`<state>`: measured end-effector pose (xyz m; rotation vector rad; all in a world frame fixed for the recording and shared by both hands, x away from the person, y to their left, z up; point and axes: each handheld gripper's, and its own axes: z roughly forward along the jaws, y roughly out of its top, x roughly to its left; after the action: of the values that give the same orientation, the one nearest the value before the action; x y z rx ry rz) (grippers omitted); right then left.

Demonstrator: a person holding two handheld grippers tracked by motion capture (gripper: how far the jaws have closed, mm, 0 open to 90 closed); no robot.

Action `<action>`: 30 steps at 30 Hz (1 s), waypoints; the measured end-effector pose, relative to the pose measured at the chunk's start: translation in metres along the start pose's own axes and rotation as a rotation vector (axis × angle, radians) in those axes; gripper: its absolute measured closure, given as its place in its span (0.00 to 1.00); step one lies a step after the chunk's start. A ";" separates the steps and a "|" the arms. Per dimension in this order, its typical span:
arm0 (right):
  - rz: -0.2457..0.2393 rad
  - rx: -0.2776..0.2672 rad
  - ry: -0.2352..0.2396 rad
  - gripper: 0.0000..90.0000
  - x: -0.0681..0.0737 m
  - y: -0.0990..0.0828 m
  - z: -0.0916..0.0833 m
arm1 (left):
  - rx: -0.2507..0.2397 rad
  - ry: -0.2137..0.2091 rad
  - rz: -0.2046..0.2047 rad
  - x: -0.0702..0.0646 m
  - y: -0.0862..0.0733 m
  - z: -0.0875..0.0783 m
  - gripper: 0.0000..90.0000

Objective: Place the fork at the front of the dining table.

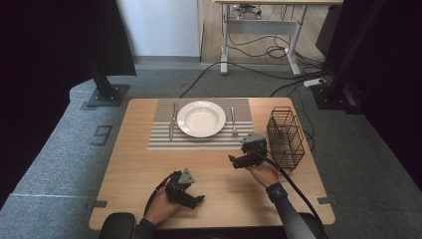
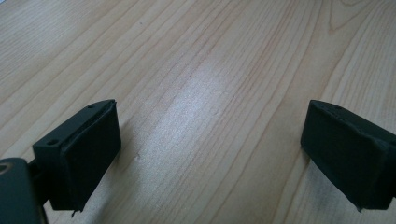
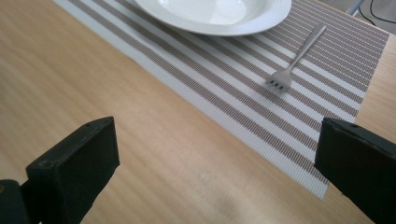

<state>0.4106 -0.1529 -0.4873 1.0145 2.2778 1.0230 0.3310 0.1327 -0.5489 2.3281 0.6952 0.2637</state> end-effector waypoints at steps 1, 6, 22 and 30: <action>0.000 -0.003 0.005 0.00 0.001 -0.002 -0.004 | 0.000 0.001 -0.001 0.000 0.000 0.000 0.05; 0.003 -0.021 0.019 0.00 0.008 -0.014 -0.020 | -0.001 0.002 -0.004 0.000 0.000 0.000 0.05; 0.009 0.017 0.059 0.00 0.018 -0.077 -0.034 | -0.001 0.003 -0.006 0.000 0.000 0.000 0.05; 0.019 0.070 0.073 0.00 0.018 -0.106 -0.023 | 0.000 0.003 -0.007 0.000 0.000 0.000 0.05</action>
<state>0.3379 -0.1975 -0.5562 1.0452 2.3823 1.0092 0.3306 0.1328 -0.5491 2.3249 0.7053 0.2642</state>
